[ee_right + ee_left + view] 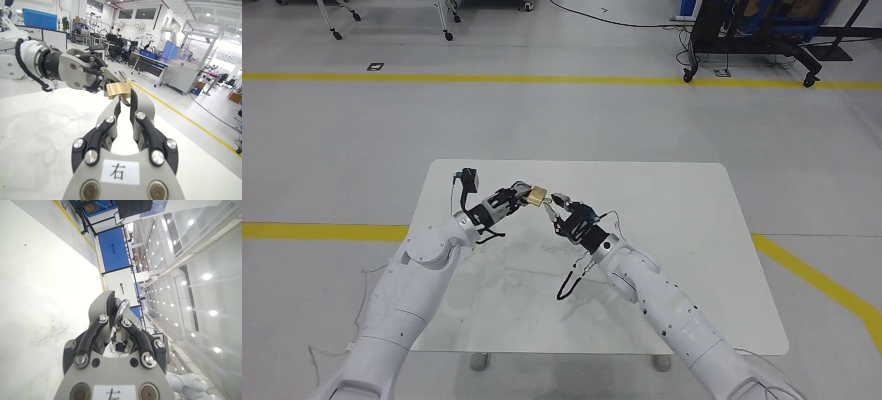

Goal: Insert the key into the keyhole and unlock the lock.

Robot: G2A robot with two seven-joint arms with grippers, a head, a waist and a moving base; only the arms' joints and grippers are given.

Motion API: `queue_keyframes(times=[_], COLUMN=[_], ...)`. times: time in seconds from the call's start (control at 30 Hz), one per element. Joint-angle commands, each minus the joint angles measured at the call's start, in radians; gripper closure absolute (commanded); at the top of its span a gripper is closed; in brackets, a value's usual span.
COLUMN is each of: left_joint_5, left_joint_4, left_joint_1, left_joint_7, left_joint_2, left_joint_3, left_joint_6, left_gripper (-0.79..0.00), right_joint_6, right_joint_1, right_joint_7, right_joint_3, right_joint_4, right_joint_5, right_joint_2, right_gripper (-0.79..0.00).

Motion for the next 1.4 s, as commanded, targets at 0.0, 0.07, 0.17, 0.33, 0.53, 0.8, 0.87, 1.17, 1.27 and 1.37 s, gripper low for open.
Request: queue_keyframes(times=[0.0,0.07,0.17,0.33,0.53,0.8,0.87,1.17,1.27,1.37], left_joint_5=[0.001,0.012,0.127,0.276,0.344,0.391,0.387,0.492,0.634,0.862], left_joint_4=[0.002,0.005,0.008,0.005,0.029,0.080,0.081,-0.015,-0.107,-0.195], left_joint_1=[0.000,-0.002,-0.012,-0.024,-0.047,-0.089,-0.091,-0.071,-0.027,0.031], left_joint_7=[0.002,-0.001,-0.011,-0.040,-0.065,-0.093,-0.094,0.048,0.167,0.311], left_joint_2=[0.000,0.000,0.002,-0.006,-0.024,-0.038,-0.038,-0.004,0.020,0.047], left_joint_3=[-0.001,0.001,0.032,0.119,0.200,0.245,0.240,0.133,0.075,0.016], left_joint_6=[0.003,0.013,0.041,0.141,0.233,0.255,0.243,0.050,-0.051,-0.140], left_gripper=[0.000,0.000,0.000,0.000,-0.243,-0.785,-0.785,-0.785,-0.785,-0.785], right_joint_6=[-0.003,-0.006,-0.010,-0.004,-0.004,-0.004,-0.004,0.023,0.048,0.097], right_joint_1=[-0.020,-0.049,-0.107,-0.158,-0.158,-0.158,-0.158,-0.155,-0.136,-0.124], right_joint_7=[-0.002,-0.007,-0.018,-0.017,-0.017,-0.017,-0.017,0.022,0.036,0.042], right_joint_3=[0.039,0.086,0.174,0.244,0.244,0.244,0.244,0.245,0.269,0.318], right_joint_4=[-0.022,-0.053,-0.108,-0.157,-0.157,-0.157,-0.157,-0.145,-0.129,-0.133], right_joint_5=[-0.013,-0.016,0.000,0.008,0.008,0.008,0.008,0.021,0.044,0.074], right_joint_2=[0.013,0.027,0.050,0.066,0.066,0.066,0.066,0.064,0.064,0.067], right_gripper=[-0.785,-0.785,-0.785,-0.785,-0.785,-0.785,-0.785,-0.785,-0.785,-0.785])
